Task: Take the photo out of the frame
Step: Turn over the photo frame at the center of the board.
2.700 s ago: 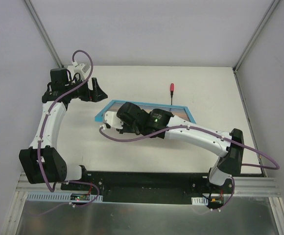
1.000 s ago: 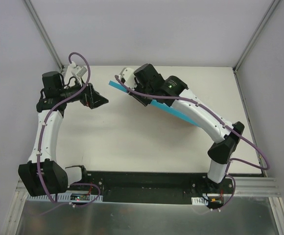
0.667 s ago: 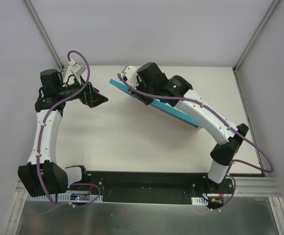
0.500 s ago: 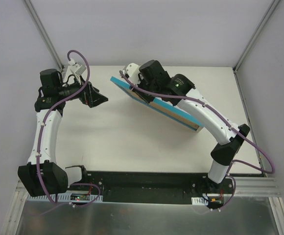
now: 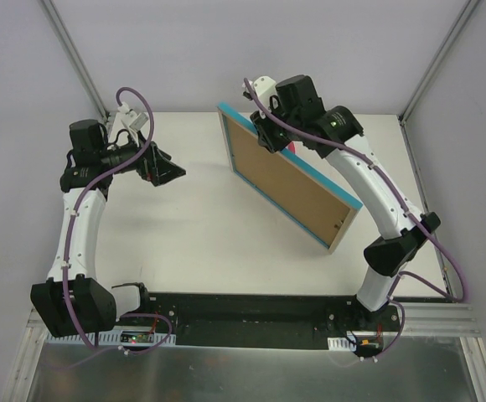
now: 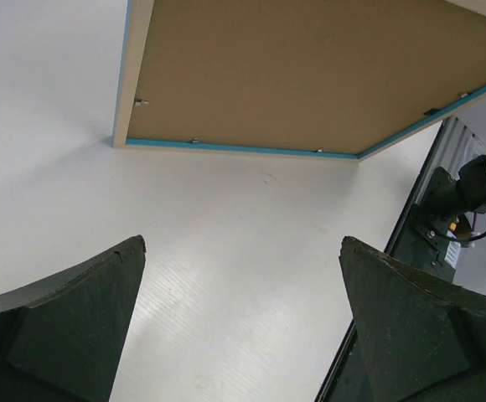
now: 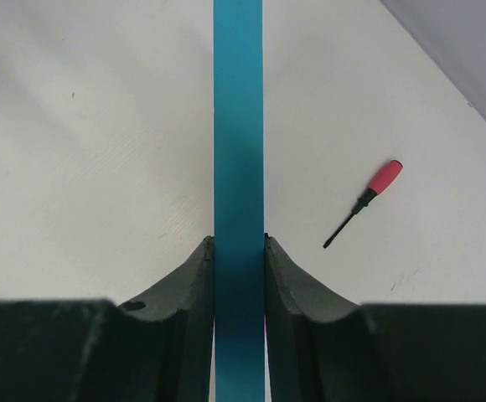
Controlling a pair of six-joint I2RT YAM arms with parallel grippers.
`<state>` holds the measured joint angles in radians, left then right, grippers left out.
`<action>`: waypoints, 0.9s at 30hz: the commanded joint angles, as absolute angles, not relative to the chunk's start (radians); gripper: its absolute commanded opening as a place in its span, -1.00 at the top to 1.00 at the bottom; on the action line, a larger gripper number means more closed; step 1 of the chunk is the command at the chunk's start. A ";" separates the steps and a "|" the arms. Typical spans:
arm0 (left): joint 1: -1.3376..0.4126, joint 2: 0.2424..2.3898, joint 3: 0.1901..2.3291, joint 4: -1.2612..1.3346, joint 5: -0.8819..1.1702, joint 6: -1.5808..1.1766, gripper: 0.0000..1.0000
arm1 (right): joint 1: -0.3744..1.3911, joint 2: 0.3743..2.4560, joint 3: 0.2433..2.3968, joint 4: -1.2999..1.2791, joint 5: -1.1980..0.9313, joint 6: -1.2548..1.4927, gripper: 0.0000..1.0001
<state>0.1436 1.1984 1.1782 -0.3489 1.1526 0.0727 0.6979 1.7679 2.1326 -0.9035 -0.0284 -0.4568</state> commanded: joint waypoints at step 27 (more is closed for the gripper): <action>-0.156 1.756 1.336 -0.147 0.828 -0.265 -0.88 | 0.457 1.770 2.145 -0.850 0.051 -0.278 1.00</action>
<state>-0.1085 1.6810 1.2282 -0.1875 0.8799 -0.1745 0.5022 1.7721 2.1372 -0.8948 -0.0116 -0.3313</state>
